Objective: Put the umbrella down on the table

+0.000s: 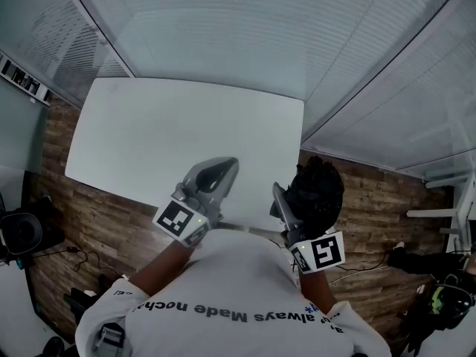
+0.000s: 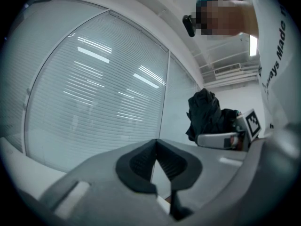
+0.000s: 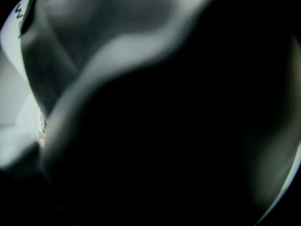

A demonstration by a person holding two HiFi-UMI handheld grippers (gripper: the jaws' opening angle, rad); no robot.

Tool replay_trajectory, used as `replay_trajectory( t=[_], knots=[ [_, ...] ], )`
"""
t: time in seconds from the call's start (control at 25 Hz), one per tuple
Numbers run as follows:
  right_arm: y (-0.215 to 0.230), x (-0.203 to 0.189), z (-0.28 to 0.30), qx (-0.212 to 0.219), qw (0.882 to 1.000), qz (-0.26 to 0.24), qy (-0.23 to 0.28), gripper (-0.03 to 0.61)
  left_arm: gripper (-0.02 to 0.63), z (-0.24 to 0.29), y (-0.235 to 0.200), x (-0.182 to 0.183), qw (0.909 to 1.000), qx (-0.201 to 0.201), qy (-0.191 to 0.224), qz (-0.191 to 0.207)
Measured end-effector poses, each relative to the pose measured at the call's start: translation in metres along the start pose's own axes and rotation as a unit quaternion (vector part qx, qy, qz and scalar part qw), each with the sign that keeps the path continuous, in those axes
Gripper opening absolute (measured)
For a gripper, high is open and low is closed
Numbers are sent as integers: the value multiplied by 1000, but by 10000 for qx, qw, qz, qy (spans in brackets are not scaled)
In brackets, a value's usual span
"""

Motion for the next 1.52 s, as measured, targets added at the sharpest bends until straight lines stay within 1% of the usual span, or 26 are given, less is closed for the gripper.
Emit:
replay_trajectory(
  t=[0.36, 0.56, 0.88, 1.12, 1.24, 1.36, 1.52],
  knots=[
    [-11, 7, 28, -134, 9999, -26, 46, 238, 3, -6, -29, 14, 9999, -117, -24, 41],
    [-24, 8, 41, -190, 9998, -67, 24, 238, 3, -10, -47, 22, 9998, -167, 35, 32],
    [-37, 3, 56, -250, 9996, -122, -45, 238, 3, -20, -64, 24, 9996, -282, 56, 16],
    [-39, -10, 67, -303, 9990, -127, -303, 238, 3, -26, -71, 26, 9995, -301, 103, -9],
    [-36, -21, 71, -318, 9986, -19, -422, 238, 3, -29, -71, 27, 9995, -281, 113, -17],
    [-31, -36, 78, -395, 9971, 93, -639, 238, 3, -31, -74, 25, 9996, -259, 123, -39],
    [-24, -55, 85, -478, 9944, 88, -940, 238, 3, -37, -76, 23, 9996, -222, 160, -36]
  ],
)
Point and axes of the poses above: the fingertips, and each gripper's own axes: z forward along the fingers, y to its right, x out of its top, the point moved 6 cm from there along -z, backward along the fingers, and after that the axes turned 5 degrees about y, right-handed, at the moved point
